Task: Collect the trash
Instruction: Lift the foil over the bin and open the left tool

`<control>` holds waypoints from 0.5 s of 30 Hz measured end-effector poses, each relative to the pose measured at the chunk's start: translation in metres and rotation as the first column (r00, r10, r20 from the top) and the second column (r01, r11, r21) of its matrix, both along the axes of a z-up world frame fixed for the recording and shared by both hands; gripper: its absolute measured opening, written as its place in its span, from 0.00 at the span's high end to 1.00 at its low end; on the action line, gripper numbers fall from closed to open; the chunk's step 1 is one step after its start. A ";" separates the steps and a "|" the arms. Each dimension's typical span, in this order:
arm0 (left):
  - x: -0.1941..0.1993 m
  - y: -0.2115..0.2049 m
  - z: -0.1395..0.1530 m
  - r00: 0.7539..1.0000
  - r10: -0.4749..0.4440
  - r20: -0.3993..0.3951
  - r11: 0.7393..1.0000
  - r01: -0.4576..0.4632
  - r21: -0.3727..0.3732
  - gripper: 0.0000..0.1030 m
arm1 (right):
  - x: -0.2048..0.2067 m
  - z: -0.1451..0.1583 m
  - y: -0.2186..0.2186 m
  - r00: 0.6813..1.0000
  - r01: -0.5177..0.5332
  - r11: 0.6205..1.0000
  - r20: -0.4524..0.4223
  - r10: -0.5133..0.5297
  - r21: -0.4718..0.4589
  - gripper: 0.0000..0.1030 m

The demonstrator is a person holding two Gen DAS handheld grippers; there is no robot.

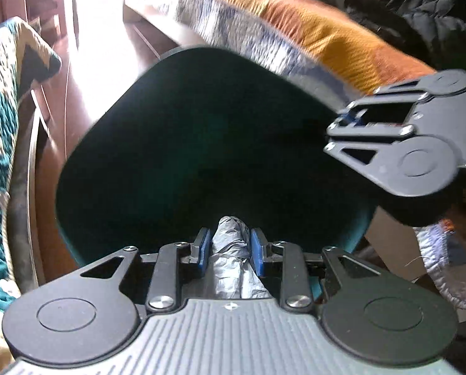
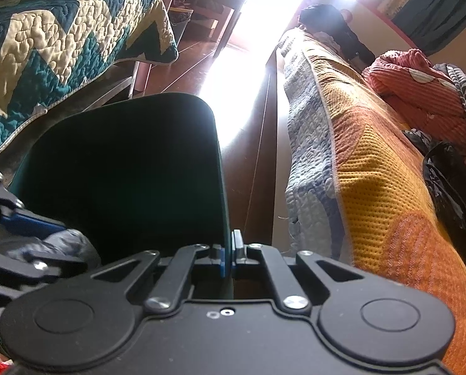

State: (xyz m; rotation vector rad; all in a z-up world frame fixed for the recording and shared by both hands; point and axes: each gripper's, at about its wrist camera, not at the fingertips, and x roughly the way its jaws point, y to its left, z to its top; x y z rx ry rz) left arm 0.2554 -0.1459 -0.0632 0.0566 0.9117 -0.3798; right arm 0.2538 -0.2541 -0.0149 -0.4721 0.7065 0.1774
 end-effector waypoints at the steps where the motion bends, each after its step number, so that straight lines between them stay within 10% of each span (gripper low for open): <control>1: 0.001 0.000 -0.003 1.000 0.004 -0.006 1.000 -0.004 0.012 0.74 | 0.000 0.000 0.000 1.000 -0.002 1.000 0.000 0.002 0.000 0.97; 7: -0.011 0.006 0.001 1.000 0.007 0.005 1.000 -0.007 0.017 0.63 | -0.002 0.000 0.002 1.000 -0.016 1.000 0.004 0.016 -0.002 0.97; 9: -0.016 0.009 0.007 0.999 0.033 0.031 0.999 -0.034 0.035 0.23 | -0.002 0.001 0.003 1.000 -0.020 1.000 0.004 0.020 -0.003 0.97; 15: -0.053 0.021 0.029 0.995 -0.054 0.079 0.998 0.052 0.029 0.22 | -0.002 0.001 0.003 1.000 -0.021 1.000 0.002 0.021 -0.001 0.97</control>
